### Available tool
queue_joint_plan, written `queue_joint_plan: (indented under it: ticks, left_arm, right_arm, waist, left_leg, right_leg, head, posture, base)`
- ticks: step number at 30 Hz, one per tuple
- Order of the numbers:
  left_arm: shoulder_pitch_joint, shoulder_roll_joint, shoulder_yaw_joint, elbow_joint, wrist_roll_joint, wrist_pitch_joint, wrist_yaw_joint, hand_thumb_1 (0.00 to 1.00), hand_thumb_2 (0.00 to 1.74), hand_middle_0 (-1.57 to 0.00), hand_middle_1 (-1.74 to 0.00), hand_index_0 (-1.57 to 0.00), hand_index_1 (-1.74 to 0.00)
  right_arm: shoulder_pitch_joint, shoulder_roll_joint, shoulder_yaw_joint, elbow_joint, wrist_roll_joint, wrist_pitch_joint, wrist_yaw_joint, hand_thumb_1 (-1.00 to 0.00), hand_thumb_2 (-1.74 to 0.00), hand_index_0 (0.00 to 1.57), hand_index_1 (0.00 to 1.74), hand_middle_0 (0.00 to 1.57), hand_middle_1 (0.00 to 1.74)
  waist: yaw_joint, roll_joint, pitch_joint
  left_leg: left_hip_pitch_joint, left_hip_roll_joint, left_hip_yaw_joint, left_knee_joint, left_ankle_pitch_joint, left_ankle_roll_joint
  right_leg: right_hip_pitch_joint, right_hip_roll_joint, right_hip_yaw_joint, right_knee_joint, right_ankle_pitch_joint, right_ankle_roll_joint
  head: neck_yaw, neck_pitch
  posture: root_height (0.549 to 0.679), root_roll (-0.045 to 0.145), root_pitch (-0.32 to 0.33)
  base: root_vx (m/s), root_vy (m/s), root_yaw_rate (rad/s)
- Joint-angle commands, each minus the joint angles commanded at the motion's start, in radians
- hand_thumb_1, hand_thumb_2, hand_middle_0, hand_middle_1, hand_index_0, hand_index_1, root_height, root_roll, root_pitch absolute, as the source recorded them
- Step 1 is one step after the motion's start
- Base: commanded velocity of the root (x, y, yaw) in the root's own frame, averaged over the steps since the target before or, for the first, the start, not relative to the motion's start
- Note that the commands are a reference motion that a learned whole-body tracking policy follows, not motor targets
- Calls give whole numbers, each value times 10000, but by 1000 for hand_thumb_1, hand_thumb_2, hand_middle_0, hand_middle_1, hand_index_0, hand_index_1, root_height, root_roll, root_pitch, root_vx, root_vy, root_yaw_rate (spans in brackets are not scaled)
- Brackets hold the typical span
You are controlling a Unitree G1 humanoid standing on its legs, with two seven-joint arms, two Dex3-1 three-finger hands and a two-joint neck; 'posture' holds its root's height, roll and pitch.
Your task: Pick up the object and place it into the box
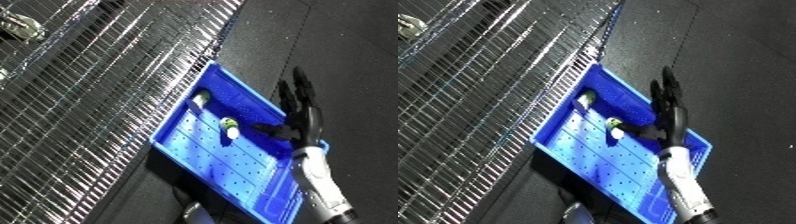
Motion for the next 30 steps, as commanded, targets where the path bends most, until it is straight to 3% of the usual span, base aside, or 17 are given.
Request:
queue_joint_plan:
  ticks: [8, 13, 20, 24, 30]
  left_arm:
    - [13, -54, -67, 30, 154, 126, -10, 1000, 1740, -1570, -1740, -1570, -1740]
    - [-115, 48, 42, 51, 258, 500, -79, 1000, 1740, -1570, -1740, -1570, -1740]
    - [-476, 346, 125, 240, 491, 955, -278, 1000, 1740, -1570, -1740, -1570, -1740]
    - [-661, 469, 103, 297, 539, 1021, -299, 1000, 1740, -1570, -1740, -1570, -1740]
    - [-846, 523, 43, 566, 685, 928, -468, 1000, 1740, -1570, -1740, -1570, -1740]
  right_arm:
    - [-374, 122, 767, -1511, -910, 631, 1157, 0, 0, 0, 0, 0, 0]
    - [-953, 282, 1188, -2467, -910, 1059, 1818, 0, 0, 0, 0, 0, 0]
    - [-1877, 609, 1935, -3202, -1102, 1452, 2219, 0, 0, 0, 0, 0, 0]
    - [-2370, 740, 2351, -3215, -1299, 1759, 2374, 0, 0, 0, 0, 0, 0]
    - [-2820, 963, 2814, -2691, -1359, 2058, 2454, 0, 0, 0, 0, 0, 0]
  waist:
    - [333, -271, -154]
    - [696, -550, -279]
    - [1347, -1007, -305]
    - [1652, -1124, -281]
    - [2063, -1248, -262]
  left_leg:
    - [-2, 47, -197, 49, 47, -30]
    - [-111, 76, -419, 125, 116, -39]
    - [-480, 85, -796, 418, 239, -4]
    - [-591, 98, -971, 413, 403, -9]
    - [-581, 129, -1178, 268, 630, -46]
  right_leg:
    - [201, -83, -172, -23, -76, -41]
    - [261, -120, -383, 136, -147, -52]
    - [253, -123, -757, 355, -104, 1]
    - [256, -133, -944, 381, -55, 48]
    - [394, -228, -1241, 426, -56, 103]
  head:
    - [-2357, 280]
    - [-3907, 574]
    - [-5742, 1156]
    - [-6428, 1188]
    - [-7210, 1281]
  posture:
    - [651, 102, 30]
    - [649, 93, 24]
    - [647, 73, 17]
    - [646, 63, 16]
    - [646, 53, 8]
  base:
    - [20, -37, 102]
    - [16, -87, 133]
    - [3, -127, 149]
    - [-6, -68, 170]
    - [20, -46, 215]
